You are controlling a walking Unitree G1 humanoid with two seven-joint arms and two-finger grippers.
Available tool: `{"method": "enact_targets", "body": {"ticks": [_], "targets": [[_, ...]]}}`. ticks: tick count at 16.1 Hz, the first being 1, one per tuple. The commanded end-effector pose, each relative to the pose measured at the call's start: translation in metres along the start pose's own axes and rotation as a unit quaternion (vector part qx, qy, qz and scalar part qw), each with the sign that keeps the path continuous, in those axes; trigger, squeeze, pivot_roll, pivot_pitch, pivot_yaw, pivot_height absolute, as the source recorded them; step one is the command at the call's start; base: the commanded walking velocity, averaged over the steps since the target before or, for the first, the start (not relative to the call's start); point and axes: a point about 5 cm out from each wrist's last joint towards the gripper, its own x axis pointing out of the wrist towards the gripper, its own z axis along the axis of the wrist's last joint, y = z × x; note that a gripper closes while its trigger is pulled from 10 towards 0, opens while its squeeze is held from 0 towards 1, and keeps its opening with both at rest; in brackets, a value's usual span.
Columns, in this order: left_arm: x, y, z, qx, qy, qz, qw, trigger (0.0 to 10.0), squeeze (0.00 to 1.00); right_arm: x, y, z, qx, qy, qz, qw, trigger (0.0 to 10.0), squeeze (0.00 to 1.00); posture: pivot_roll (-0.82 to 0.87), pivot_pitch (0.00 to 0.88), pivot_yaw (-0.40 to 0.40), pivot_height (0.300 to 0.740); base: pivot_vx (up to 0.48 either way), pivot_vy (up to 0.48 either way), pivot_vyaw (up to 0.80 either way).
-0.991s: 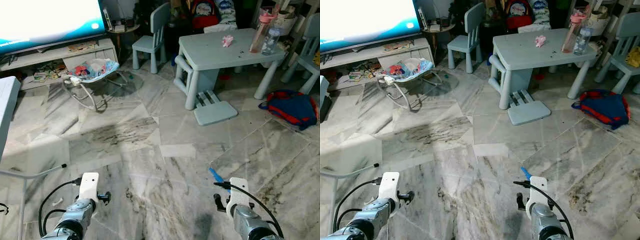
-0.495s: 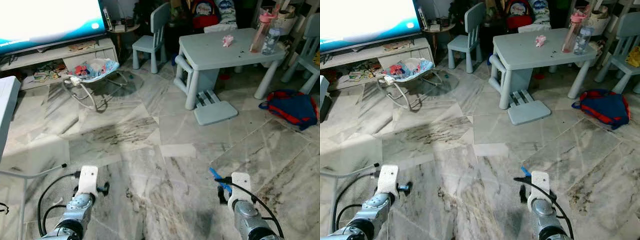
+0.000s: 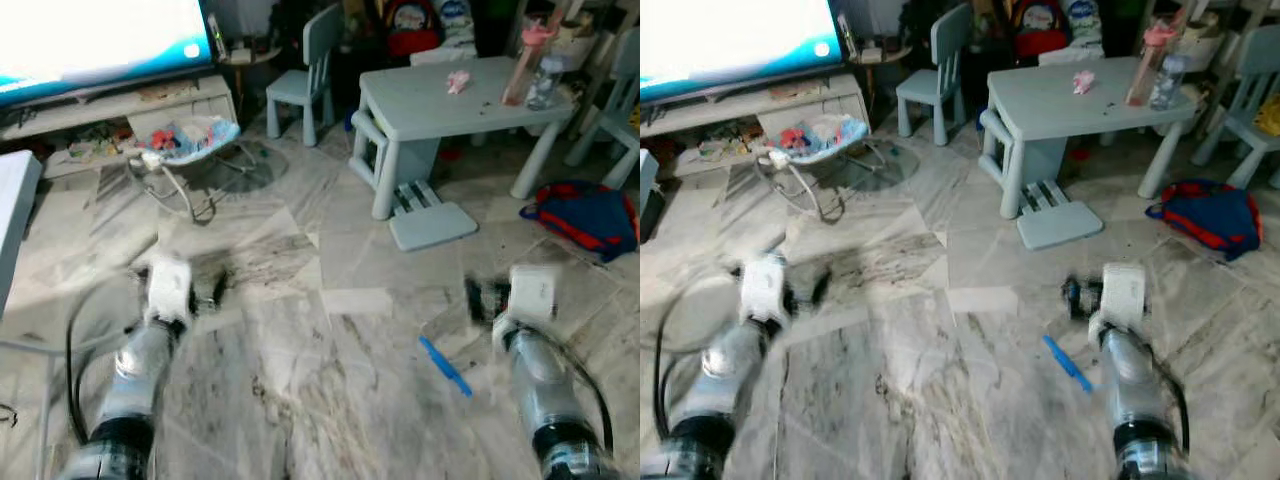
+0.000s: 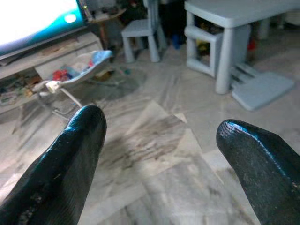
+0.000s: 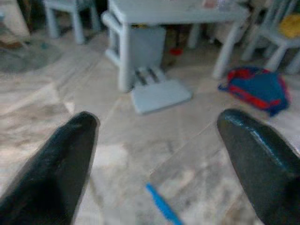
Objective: Hang keys on a hook
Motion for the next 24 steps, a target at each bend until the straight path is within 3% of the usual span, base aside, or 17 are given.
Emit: {"method": "enact_targets", "body": {"ticks": [1, 3, 4, 5, 6, 8, 10, 14, 16, 18, 20, 22, 24], "targets": [[0.001, 0.003, 0.011, 0.001, -0.019, -0.001, 1.0, 10.0, 0.0, 0.002, 0.0, 0.011, 0.003, -0.021, 0.004, 1.0, 10.0, 0.0, -0.08, 0.043, 0.063, 0.74, 0.0, 0.0, 0.0], [-0.012, -0.008, 0.027, -0.027, -0.069, -0.015, 0.997, 10.0, 0.0, -0.016, 0.002, 0.02, 0.001, -0.046, 0.019, 0.999, 10.0, 0.0, -0.08, 0.044, 0.077, 0.74, 0.0, 0.0, 0.0], [-0.022, -0.015, 0.032, -0.006, -0.085, -0.023, 0.996, 10.0, 0.0, -0.029, 0.007, 0.029, -0.005, -0.065, 0.041, 0.997, 10.0, 0.0, -0.09, 0.047, 0.098, 0.74, 0.0, 0.0, 0.0], [-0.037, -0.018, 0.026, 0.02, -0.076, -0.033, 0.996, 10.0, 0.0, -0.044, 0.014, 0.037, -0.01, -0.066, 0.064, 0.996, 10.0, 0.0, -0.1, 0.044, 0.108, 0.74, 0.0, 0.0, 0.0], [-0.042, -0.018, 0.025, 0.027, -0.069, -0.034, 0.997, 10.0, 0.0, -0.049, 0.016, 0.04, -0.011, -0.064, 0.073, 0.995, 10.0, 0.0, -0.1, 0.044, 0.11, 0.74, 0.0, 0.0, 0.0], [-0.057, -0.017, 0.035, 0.016, -0.069, -0.033, 0.997, 10.0, 0.0, -0.066, 0.022, 0.052, 0.023, -0.06, 0.085, 0.994, 10.0, 0.0, -0.08, 0.035, 0.104, 0.74, 0.0, 0.0, 0.0], [-0.07, -0.012, 0.045, 0.002, -0.079, -0.02, 0.997, 10.0, 0.0, -0.072, 0.028, 0.066, 0.037, -0.073, 0.076, 0.994, 10.0, 0.0, -0.06, 0.033, 0.09, 0.74, 0.0, 0.0, 0.0], [-0.088, -0.002, 0.055, 0.031, -0.059, 0.021, 0.998, 10.0, 0.0, -0.076, 0.032, 0.097, 0.048, -0.093, 0.045, 0.994, 10.0, 0.0, -0.05, 0.036, 0.079, 0.74, 0.0, 0.0, 0.0], [-0.089, -0.014, 0.054, 0.006, -0.046, 0.018, 0.999, 10.0, 0.0, -0.079, 0.035, 0.098, 0.07, -0.08, 0.038, 0.994, 10.0, 0.0, -0.06, 0.035, 0.074, 0.74, 0.0, 0.0, 0.0], [-0.088, -0.024, 0.055, -0.02, -0.037, 0.009, 0.999, 10.0, 0.0, -0.081, 0.041, 0.102, 0.048, -0.085, 0.06, 0.993, 10.0, 0.0, -0.07, 0.032, 0.067, 0.74, 0.0, 0.0, 0.0], [-0.086, -0.028, 0.055, -0.016, -0.02, 0.002, 1.0, 10.0, 0.0, -0.08, 0.046, 0.106, 0.026, -0.081, 0.076, 0.993, 10.0, 0.0, -0.07, 0.032, 0.061, 0.74, 0.0, 0.0, 0.4], [-0.08, -0.024, 0.055, 0.015, -0.023, 0.012, 1.0, 10.0, 0.0, -0.078, 0.046, 0.109, 0.024, -0.083, 0.076, 0.993, 10.0, 0.0, -0.07, 0.032, 0.057, 0.74, 0.0, 0.0, 0.8], [-0.068, -0.019, 0.056, -0.019, -0.03, -0.013, 0.999, 10.0, 0.0, -0.076, 0.045, 0.109, 0.027, -0.078, 0.072, 0.994, 10.0, 0.0, -0.07, 0.033, 0.049, 0.74, 0.0, 0.0, 0.8]]}}
